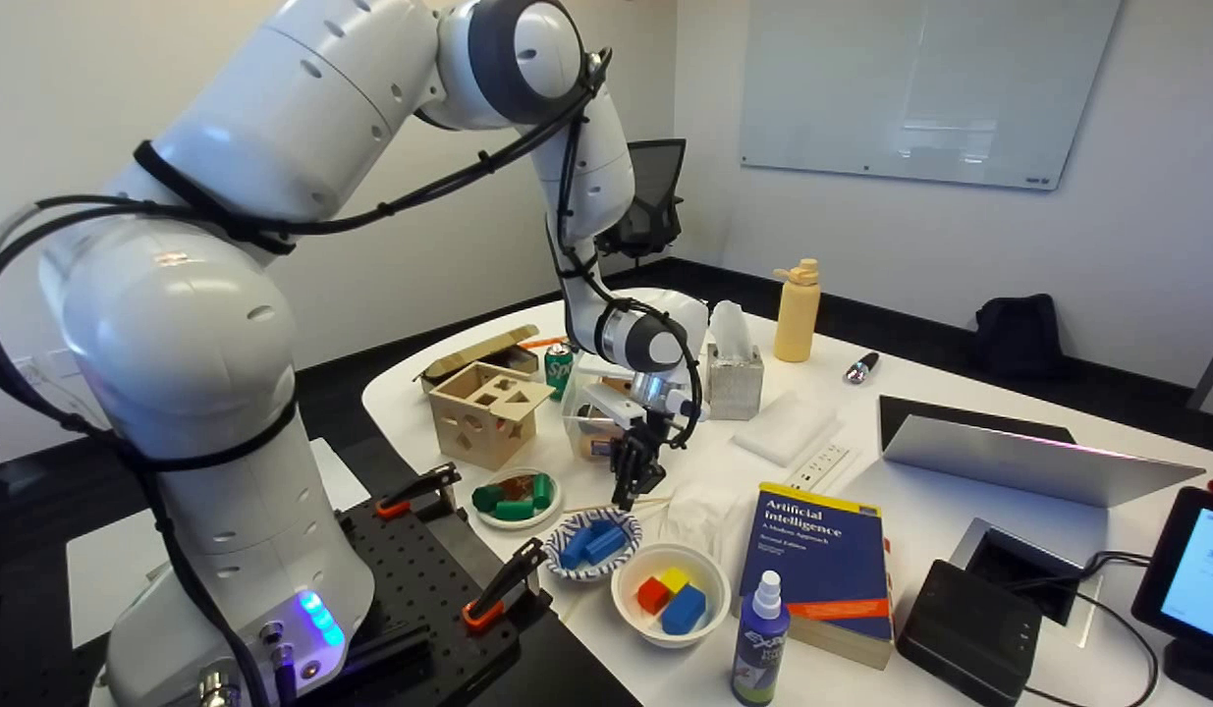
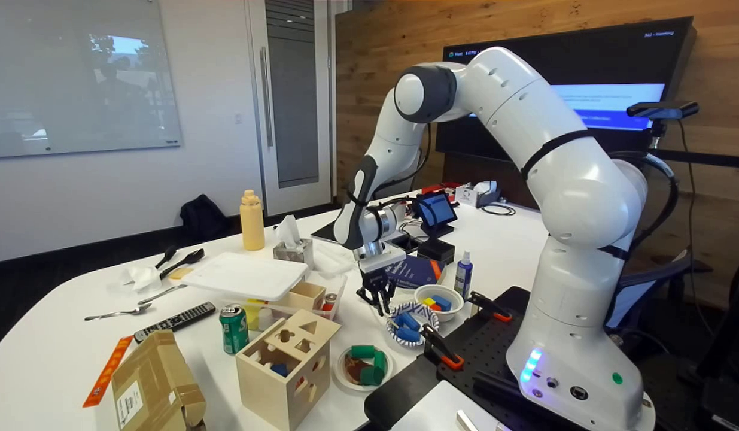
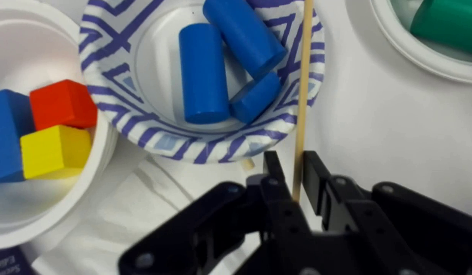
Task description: Use the wooden stirrer to stir the black and white bowl.
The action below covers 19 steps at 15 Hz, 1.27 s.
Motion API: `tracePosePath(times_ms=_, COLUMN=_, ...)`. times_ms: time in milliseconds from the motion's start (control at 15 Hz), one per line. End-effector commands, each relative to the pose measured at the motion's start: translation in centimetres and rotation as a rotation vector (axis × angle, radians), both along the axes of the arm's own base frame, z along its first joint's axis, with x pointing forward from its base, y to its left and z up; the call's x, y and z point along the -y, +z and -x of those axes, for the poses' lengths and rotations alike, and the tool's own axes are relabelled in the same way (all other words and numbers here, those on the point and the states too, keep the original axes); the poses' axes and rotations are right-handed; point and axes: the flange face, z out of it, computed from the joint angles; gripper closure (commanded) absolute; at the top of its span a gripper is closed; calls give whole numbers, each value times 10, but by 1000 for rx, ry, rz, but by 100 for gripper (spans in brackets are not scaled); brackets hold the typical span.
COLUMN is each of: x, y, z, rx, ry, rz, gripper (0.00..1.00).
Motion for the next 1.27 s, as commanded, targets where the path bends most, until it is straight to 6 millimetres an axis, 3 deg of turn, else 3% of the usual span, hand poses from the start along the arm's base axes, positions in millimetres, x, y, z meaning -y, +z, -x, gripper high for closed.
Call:
tracePosePath(times_ms=0, x=-2, y=7, z=-4, rx=-15, ry=-9, rz=-4, gripper=45)
tracePosePath(times_ms=400, x=-4, y=11, z=-6, rx=9, ry=-13, rz=4, gripper=2)
tracePosePath(times_ms=1200, x=-22, y=40, z=-12, rx=119, ry=-20, rz=111, gripper=0)
